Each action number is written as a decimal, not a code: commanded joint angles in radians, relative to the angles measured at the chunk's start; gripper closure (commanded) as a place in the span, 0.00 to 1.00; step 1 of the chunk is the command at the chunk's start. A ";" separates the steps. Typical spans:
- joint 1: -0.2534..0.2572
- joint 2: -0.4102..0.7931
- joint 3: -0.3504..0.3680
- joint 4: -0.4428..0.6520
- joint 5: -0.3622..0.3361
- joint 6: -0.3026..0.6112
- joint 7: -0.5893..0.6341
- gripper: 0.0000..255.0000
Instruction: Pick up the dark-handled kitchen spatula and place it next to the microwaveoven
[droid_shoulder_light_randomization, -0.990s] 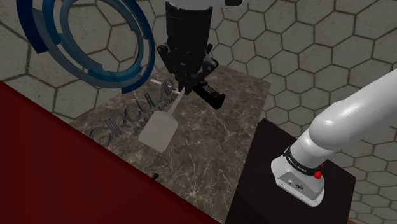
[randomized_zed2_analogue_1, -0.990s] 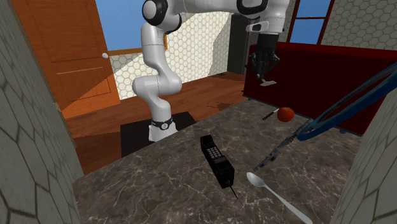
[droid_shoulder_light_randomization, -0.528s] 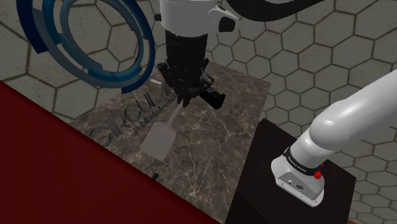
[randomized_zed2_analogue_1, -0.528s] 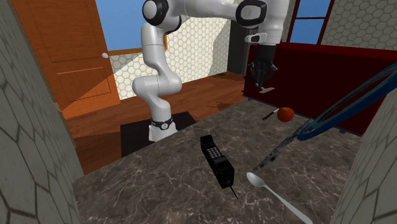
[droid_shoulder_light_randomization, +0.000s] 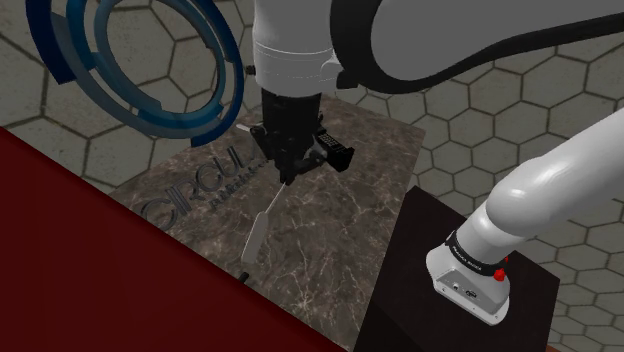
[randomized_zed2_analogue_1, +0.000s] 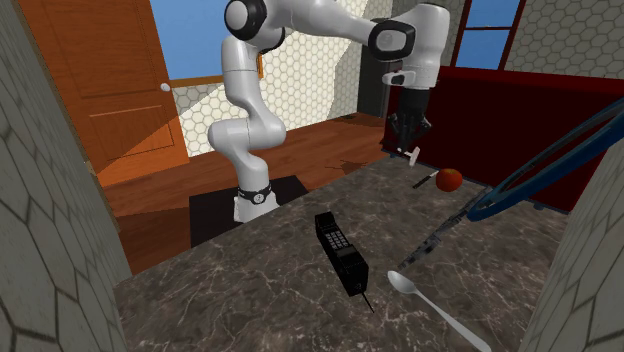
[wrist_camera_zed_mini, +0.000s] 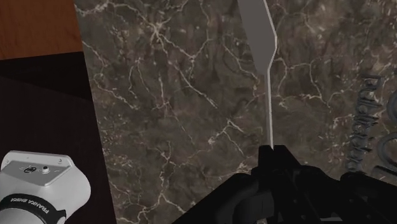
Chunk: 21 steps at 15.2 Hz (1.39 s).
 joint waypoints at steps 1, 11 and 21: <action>-0.001 0.008 0.009 -0.021 -0.003 0.027 0.005 1.00; -0.013 0.057 0.054 -0.122 -0.029 0.166 0.035 1.00; -0.038 0.152 0.111 -0.204 -0.104 0.308 0.101 1.00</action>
